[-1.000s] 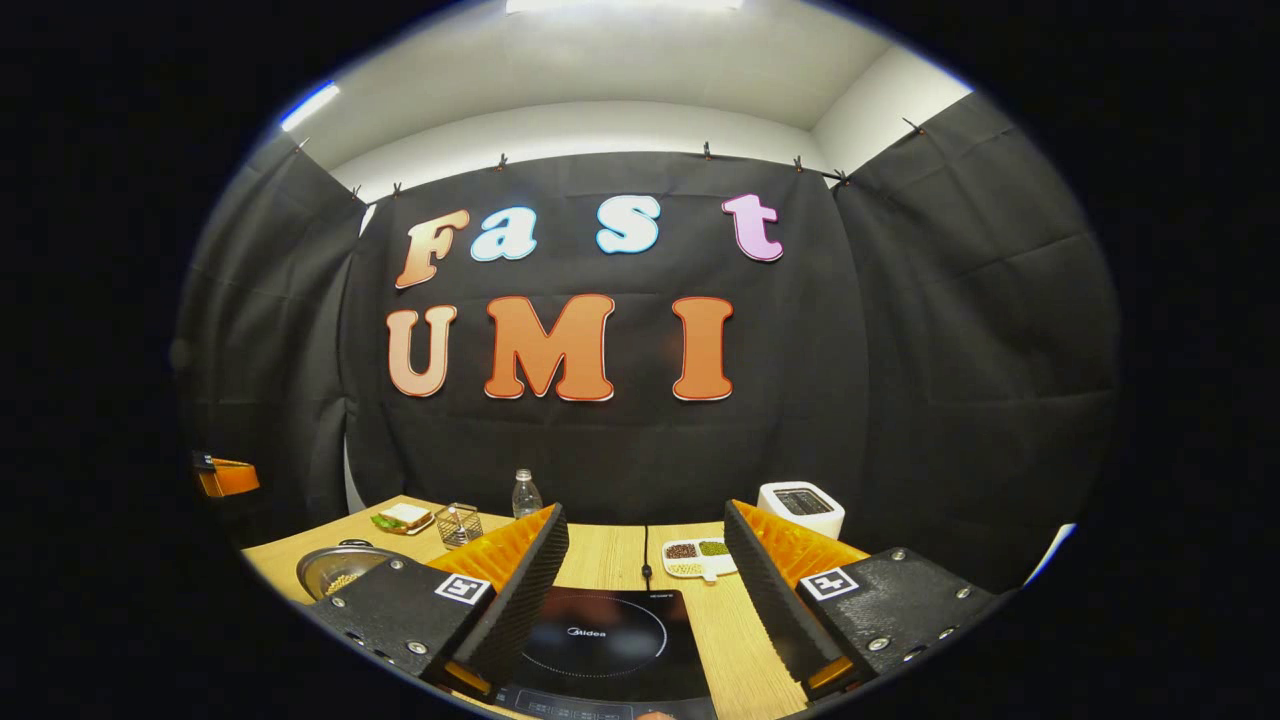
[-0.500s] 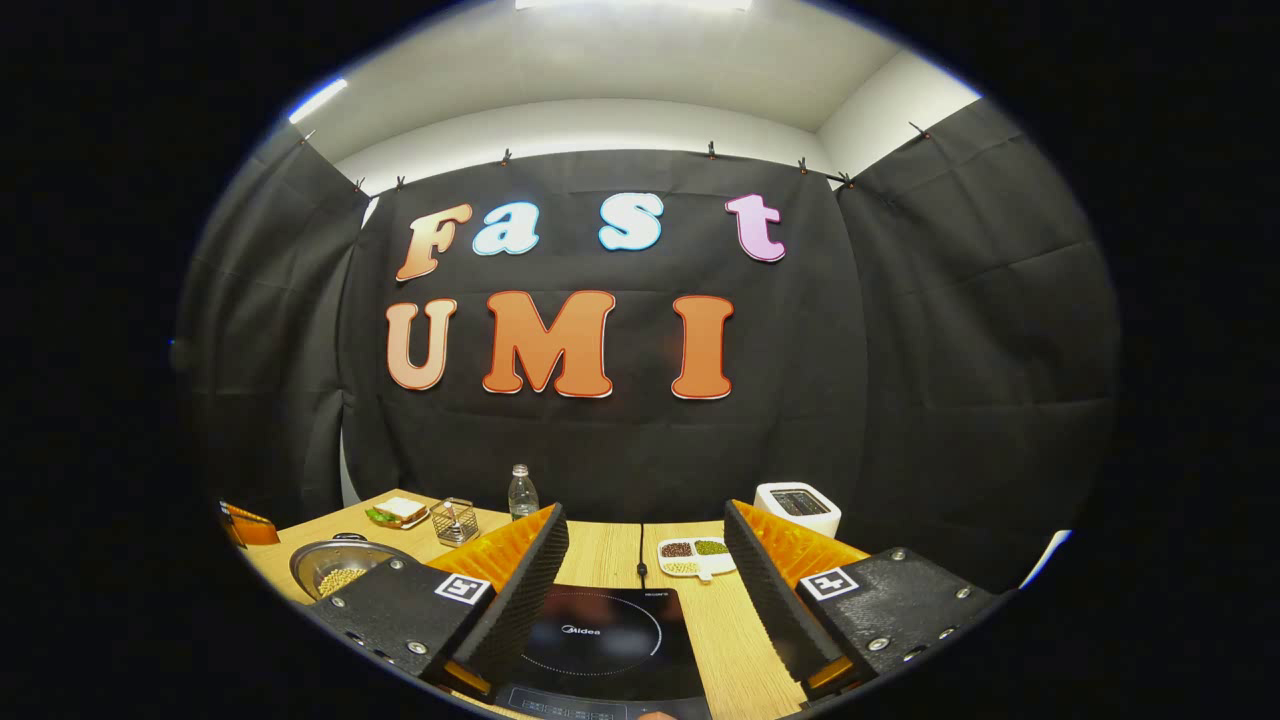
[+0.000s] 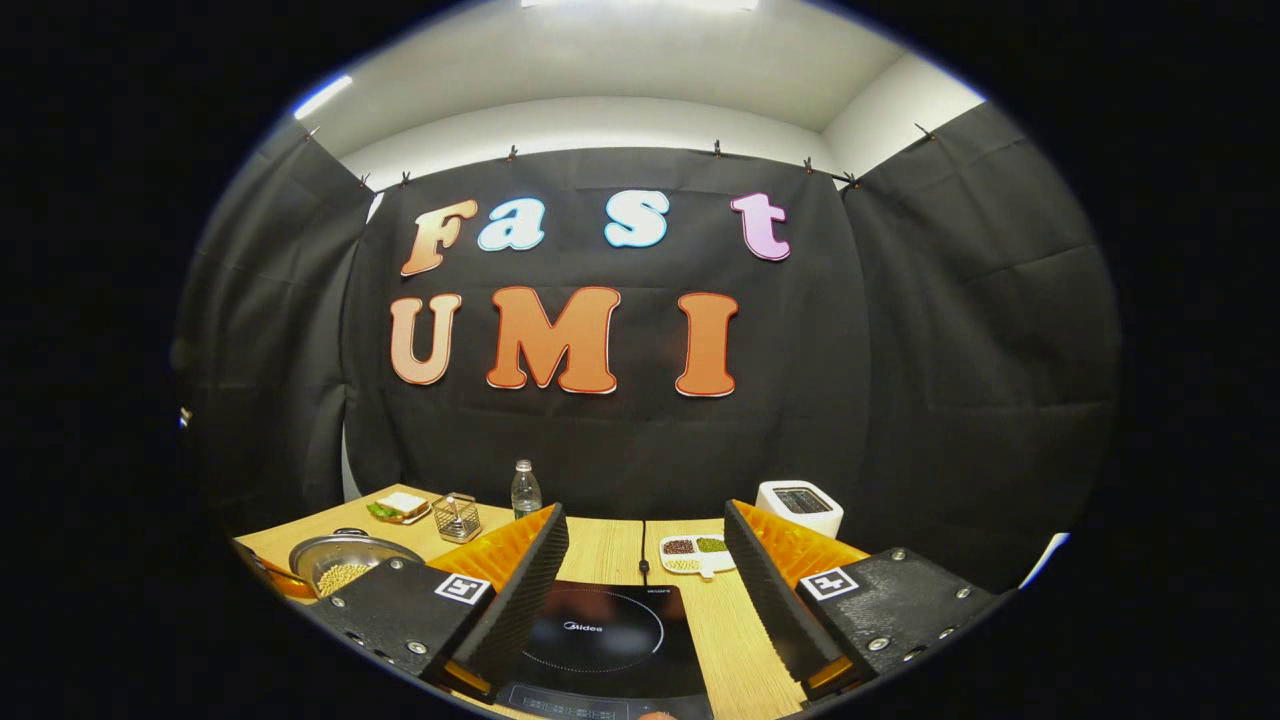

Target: First push the handle of the pot to place it horizontally, then grasp the pot with both hands and set it on the induction cooktop.

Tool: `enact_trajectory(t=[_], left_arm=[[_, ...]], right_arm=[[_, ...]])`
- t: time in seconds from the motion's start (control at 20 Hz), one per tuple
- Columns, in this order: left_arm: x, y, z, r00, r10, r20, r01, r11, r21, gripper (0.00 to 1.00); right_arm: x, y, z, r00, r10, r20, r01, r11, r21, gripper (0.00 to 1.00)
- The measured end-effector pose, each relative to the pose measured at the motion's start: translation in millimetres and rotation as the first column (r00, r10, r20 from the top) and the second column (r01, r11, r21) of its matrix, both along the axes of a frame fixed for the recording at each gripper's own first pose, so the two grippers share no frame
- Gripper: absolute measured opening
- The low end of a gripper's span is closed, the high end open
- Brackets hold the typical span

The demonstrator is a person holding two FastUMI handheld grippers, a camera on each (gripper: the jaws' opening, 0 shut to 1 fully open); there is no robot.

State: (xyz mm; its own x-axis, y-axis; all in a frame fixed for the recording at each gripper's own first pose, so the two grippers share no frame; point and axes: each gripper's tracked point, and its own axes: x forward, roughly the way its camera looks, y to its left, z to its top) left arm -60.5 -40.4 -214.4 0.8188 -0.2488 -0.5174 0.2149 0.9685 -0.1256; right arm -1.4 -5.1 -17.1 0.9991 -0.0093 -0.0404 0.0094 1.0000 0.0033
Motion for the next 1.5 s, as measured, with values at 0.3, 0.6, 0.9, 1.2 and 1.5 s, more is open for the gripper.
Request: enact_trajectory(t=[0.3, 0.6, 0.9, 1.2, 1.5], left_arm=[[-17.4, -11.5, -28.4, 0.997, -0.039, -0.073, 0.038, 0.999, -0.008, 0.02], [-17.8, -21.9, -50.6, 0.989, -0.063, -0.132, 0.064, 0.998, 0.007, 0.02], [-8.1, -30.0, -62.3, 0.986, -0.066, -0.153, 0.071, 0.997, 0.03, 0.02], [0.9, -37.2, -61.1, 0.984, -0.081, -0.16, 0.09, 0.995, 0.051, 0.02], [20.6, -53.4, -63.5, 0.981, -0.101, -0.167, 0.112, 0.992, 0.058, 0.02]], right_arm=[[-4.1, -1.1, -4.1, 1.0, 0.005, -0.007, -0.005, 1.0, 0.0, 0.97], [-3.8, -6.1, -12.2, 1.0, 0.002, -0.022, -0.002, 1.0, 0.005, 0.97], [-1.7, -17.2, -21.2, 0.999, -0.012, -0.037, 0.012, 1.0, 0.019, 0.97], [-0.6, -29.7, -26.4, 0.998, -0.029, -0.047, 0.031, 0.999, 0.036, 0.97], [0.0, -47.5, -30.9, 0.997, -0.058, -0.055, 0.059, 0.998, 0.03, 0.97]])
